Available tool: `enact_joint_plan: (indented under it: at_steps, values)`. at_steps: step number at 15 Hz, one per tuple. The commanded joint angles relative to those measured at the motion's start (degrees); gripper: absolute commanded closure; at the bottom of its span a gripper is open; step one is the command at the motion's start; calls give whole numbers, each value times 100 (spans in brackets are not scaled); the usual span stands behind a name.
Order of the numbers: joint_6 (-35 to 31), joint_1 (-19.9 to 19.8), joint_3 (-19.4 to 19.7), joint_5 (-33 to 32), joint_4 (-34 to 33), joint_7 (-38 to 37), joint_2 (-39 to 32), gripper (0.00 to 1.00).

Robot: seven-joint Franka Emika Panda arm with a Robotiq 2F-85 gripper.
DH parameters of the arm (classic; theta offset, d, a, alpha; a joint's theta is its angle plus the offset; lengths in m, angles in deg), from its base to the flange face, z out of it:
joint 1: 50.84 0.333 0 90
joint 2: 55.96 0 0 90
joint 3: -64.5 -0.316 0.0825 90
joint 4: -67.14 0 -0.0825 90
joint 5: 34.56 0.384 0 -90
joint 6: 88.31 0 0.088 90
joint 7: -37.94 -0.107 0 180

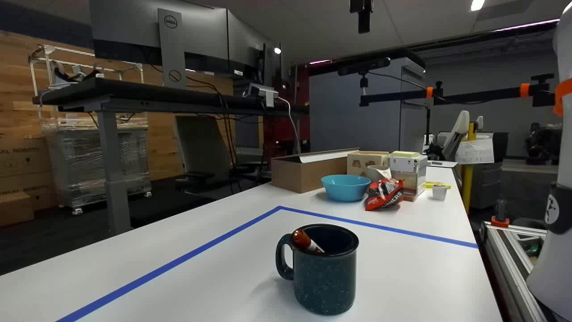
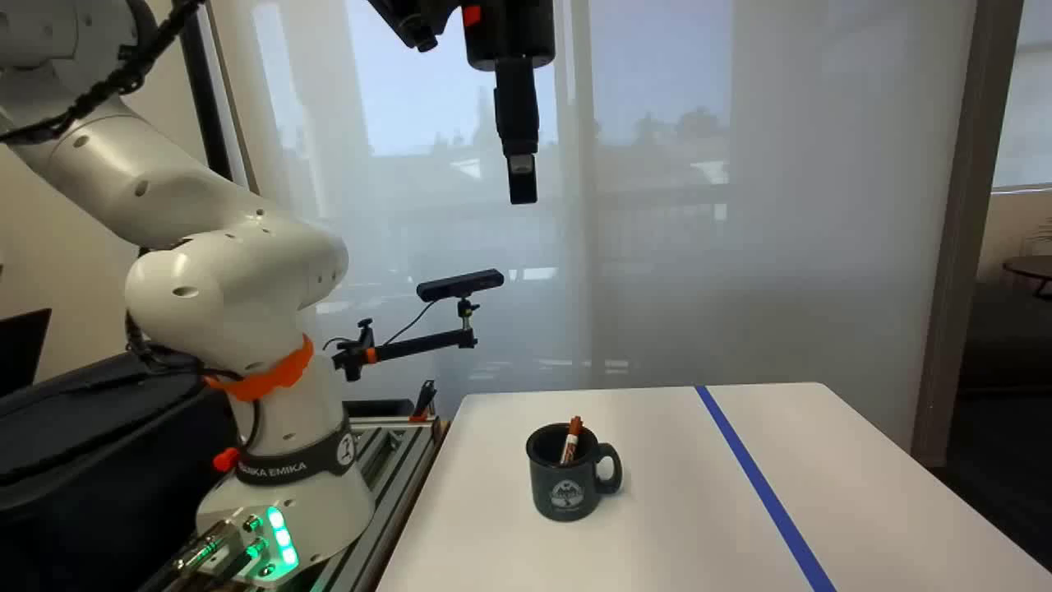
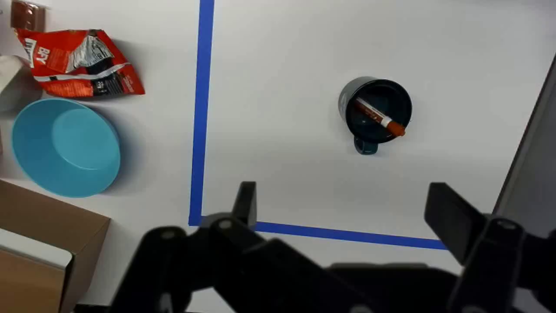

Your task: Remove the marker from the cup

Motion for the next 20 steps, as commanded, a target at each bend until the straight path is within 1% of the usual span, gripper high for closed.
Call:
enact_joint_plan:
  at_steps: [1,8,10,13,17,18,20]
  values:
    - [15,20,12,-8,-26,-12,-4,0]
    - [15,21,12,-8,-46,-12,4,0]
    - [81,216,-13,-149,-52,446,-15,0]
    - [-239,592,-14,-59,110,1084,-169,0]
    - [-1012,1125,3,108,415,1784,-382,0]
    - [-699,914,-54,27,285,1443,-343,0]
    - [-762,962,-71,34,318,1450,-436,0]
